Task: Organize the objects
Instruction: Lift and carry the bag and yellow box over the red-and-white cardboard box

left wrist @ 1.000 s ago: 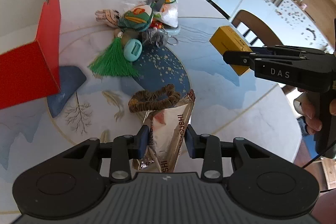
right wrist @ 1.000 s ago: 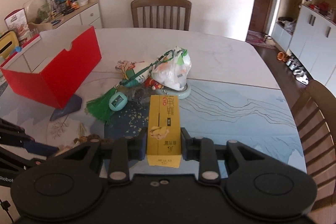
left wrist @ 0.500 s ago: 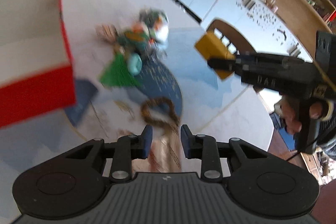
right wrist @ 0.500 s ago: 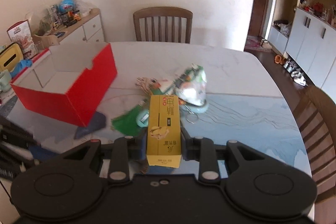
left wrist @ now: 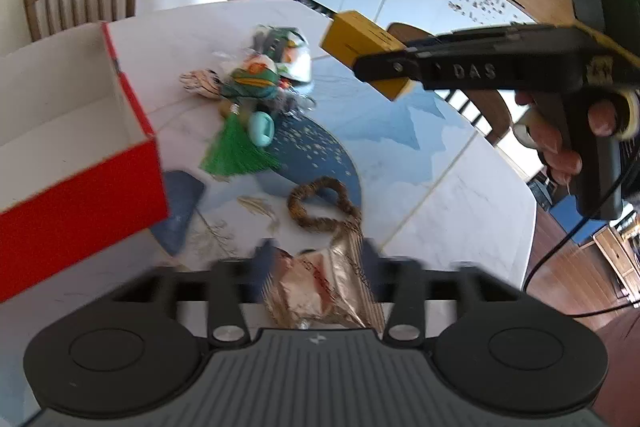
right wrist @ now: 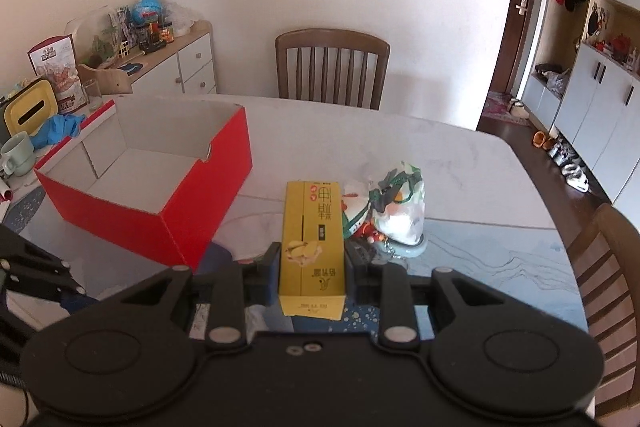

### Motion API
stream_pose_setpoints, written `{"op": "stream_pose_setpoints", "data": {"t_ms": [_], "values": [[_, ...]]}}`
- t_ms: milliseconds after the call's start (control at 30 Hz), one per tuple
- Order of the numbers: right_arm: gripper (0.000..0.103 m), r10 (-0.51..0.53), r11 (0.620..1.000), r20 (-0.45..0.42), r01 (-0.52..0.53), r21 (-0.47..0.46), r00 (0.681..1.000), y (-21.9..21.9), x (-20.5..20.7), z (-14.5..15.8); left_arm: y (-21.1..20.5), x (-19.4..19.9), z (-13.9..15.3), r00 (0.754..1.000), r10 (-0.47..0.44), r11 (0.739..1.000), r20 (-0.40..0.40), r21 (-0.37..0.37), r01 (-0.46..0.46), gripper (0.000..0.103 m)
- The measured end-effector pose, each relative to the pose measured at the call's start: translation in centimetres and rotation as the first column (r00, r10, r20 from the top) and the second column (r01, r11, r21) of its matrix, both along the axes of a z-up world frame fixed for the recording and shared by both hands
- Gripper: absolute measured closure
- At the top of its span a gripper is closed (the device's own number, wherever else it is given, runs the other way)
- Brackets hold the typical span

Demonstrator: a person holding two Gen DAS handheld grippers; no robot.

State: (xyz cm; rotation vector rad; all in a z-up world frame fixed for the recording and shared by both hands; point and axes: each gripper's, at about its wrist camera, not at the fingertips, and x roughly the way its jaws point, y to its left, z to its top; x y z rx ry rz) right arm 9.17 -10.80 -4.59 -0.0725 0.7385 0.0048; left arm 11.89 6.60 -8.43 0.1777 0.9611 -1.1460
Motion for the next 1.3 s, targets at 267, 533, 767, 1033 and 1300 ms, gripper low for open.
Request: {"op": "stream_pose_setpoints", "data": {"t_ms": [267,533,767,1033,1300], "values": [[0.074,-0.017,1.0,-0.018,0.017,0.019,1.0,-1.5,-0.8,-0.9,-2.7,-2.4,-1.1,0.999,-0.023,0.998,0.035,0.051,0.021,0.019],[0.074,-0.004,1.0,-0.041,0.005,0.02,0.999,-3.4,-1.5,-1.7,-5.6,-4.5,-3.8,0.99,0.059,0.976,0.13,0.202,-0.085,0.019],[0.074,0.03,0.999,-0.063,-0.029,0.021,0.998,-4.5,-1.5,-2.2,-6.6,-4.6,-5.6,0.985,0.11,0.959,0.136,0.248,-0.141,0.019],[0.074,0.07,0.997,-0.075,-0.068,0.025,0.995,-5.1,-0.9,-2.3,-7.1,-5.0,-5.9,0.971,0.155,0.946,0.18,0.256,-0.198,0.044],[0.074,0.106,0.994,-0.07,-0.104,0.031,0.992,-5.0,-0.4,-1.9,-6.3,-4.3,-5.3,0.96,0.223,0.937,0.168,0.235,-0.259,0.054]]}}
